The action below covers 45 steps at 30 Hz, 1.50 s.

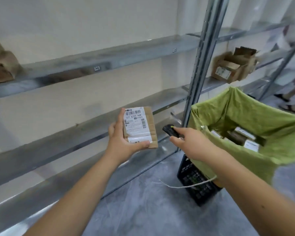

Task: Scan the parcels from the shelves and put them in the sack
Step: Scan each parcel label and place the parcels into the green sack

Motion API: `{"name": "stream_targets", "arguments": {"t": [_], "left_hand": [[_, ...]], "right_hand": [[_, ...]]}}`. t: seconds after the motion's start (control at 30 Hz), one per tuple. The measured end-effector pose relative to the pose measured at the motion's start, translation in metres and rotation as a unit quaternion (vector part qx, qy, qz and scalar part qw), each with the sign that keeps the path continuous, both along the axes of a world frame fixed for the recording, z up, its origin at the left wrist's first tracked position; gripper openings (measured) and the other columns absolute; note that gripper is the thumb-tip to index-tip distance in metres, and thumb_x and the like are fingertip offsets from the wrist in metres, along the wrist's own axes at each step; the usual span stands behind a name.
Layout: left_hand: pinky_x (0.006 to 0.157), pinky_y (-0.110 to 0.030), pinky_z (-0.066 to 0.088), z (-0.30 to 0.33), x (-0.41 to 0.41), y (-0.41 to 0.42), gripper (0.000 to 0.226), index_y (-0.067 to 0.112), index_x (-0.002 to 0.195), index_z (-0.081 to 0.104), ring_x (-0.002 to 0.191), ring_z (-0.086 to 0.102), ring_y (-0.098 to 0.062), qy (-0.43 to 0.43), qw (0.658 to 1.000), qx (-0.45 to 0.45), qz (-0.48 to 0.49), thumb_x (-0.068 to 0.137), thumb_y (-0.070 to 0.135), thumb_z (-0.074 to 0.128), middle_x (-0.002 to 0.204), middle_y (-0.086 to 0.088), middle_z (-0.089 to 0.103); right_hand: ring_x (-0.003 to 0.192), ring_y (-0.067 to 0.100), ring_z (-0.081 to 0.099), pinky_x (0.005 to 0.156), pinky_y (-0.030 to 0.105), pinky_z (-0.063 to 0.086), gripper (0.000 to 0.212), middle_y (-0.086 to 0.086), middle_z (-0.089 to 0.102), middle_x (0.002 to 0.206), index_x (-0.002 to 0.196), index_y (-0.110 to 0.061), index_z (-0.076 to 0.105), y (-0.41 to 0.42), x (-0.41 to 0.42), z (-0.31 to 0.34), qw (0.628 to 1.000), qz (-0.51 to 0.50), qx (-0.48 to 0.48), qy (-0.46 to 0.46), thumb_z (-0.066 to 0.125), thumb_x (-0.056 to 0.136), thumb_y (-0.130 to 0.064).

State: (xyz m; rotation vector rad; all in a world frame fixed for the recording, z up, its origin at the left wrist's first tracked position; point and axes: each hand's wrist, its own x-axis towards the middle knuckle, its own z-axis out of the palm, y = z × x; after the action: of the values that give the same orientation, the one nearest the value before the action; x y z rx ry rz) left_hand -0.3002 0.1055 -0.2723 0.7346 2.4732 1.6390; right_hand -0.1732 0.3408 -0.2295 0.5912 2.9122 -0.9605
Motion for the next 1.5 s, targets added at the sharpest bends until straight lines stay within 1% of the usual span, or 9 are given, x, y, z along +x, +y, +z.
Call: {"name": "stream_targets", "arguments": {"t": [0.23,0.4,0.57,0.8,1.03,1.17,1.23,1.4,1.5], "left_hand": [[0.116,-0.031,0.031,-0.027,0.036,0.072,0.14,0.079,0.146,0.007,0.124,0.042,0.007,-0.043,0.995,-0.019,-0.085,0.042,0.059,0.099,0.144,0.011,0.026],[0.107,-0.016,0.027,-0.036,0.035,0.119,0.137,0.082,0.143,0.007,0.12,0.034,0.02,-0.057,0.988,-0.018,-0.145,0.041,0.061,0.097,0.143,0.014,0.026],[0.119,-0.035,0.033,-0.047,0.017,0.177,0.139,0.071,0.152,0.01,0.134,0.042,-0.006,-0.076,0.975,-0.016,-0.21,0.044,0.06,0.097,0.149,0.01,0.025],[0.104,-0.016,0.034,-0.066,-0.04,0.256,0.14,0.065,0.156,0.011,0.114,0.037,0.031,-0.129,0.944,-0.021,-0.304,0.044,0.058,0.094,0.133,0.034,0.026],[0.116,-0.033,0.04,-0.072,-0.107,0.337,0.142,0.061,0.157,0.01,0.136,0.047,-0.004,-0.153,0.907,-0.028,-0.392,0.044,0.061,0.096,0.154,0.014,0.033],[0.115,-0.038,0.046,-0.078,-0.128,0.382,0.144,0.067,0.154,0.01,0.133,0.048,0.011,-0.187,0.882,-0.027,-0.432,0.041,0.063,0.1,0.155,0.027,0.035],[0.115,-0.043,0.047,-0.082,-0.133,0.405,0.145,0.068,0.153,0.01,0.137,0.05,0.001,-0.209,0.877,-0.035,-0.432,0.039,0.065,0.101,0.158,0.02,0.037],[0.118,-0.042,0.042,-0.101,-0.139,0.461,0.145,0.061,0.156,0.008,0.137,0.05,-0.008,-0.2,0.879,-0.062,-0.429,0.045,0.056,0.101,0.158,0.011,0.04],[0.111,-0.036,0.043,-0.114,-0.136,0.49,0.144,0.065,0.154,0.007,0.135,0.05,-0.01,-0.209,0.876,-0.089,-0.425,0.044,0.057,0.1,0.156,0.011,0.042]], "right_hand": [[0.072,0.001,0.063,0.054,0.019,0.041,0.048,-0.016,0.069,0.087,0.138,-0.035,0.062,0.041,0.073,-0.05,0.991,-0.117,-0.059,0.003,0.058,0.096,-0.059],[0.108,0.016,0.068,0.079,0.027,0.045,0.072,-0.005,0.069,0.13,0.15,-0.031,0.053,0.068,0.101,-0.07,0.973,-0.217,-0.072,0.016,0.062,0.09,-0.069],[0.068,-0.002,0.061,0.052,0.015,0.042,0.075,-0.015,0.065,0.104,0.147,-0.032,0.055,0.089,0.107,-0.072,0.956,-0.287,-0.068,0.005,0.074,0.082,-0.064],[0.067,0.001,0.062,0.048,0.011,0.039,0.069,-0.005,0.063,0.134,0.158,-0.033,0.041,0.126,0.078,-0.073,0.925,-0.374,-0.071,-0.023,0.063,0.093,-0.047],[0.088,0.008,0.064,0.056,0.015,0.038,0.072,0.0,0.067,0.135,0.16,-0.034,0.036,0.157,0.021,-0.075,0.873,-0.477,-0.098,-0.029,0.062,0.095,-0.051],[0.103,0.018,0.063,0.072,0.026,0.044,0.072,0.0,0.061,0.144,0.16,-0.032,0.036,0.175,0.0,-0.073,0.85,-0.518,-0.095,-0.027,0.061,0.095,-0.051],[0.118,0.019,0.061,0.085,0.029,0.045,0.07,-0.004,0.055,0.15,0.158,-0.03,0.04,0.185,-0.005,-0.069,0.837,-0.539,-0.097,-0.009,0.062,0.095,-0.05],[0.073,-0.005,0.056,0.057,0.007,0.037,0.063,-0.029,0.059,0.101,0.153,-0.033,0.048,0.22,-0.011,-0.066,0.807,-0.576,-0.128,0.027,0.064,0.094,-0.05],[0.111,0.012,0.061,0.077,0.018,0.041,0.07,-0.009,0.059,0.143,0.158,-0.029,0.041,0.252,-0.01,-0.07,0.812,-0.572,-0.116,0.005,0.062,0.095,-0.052]]}}
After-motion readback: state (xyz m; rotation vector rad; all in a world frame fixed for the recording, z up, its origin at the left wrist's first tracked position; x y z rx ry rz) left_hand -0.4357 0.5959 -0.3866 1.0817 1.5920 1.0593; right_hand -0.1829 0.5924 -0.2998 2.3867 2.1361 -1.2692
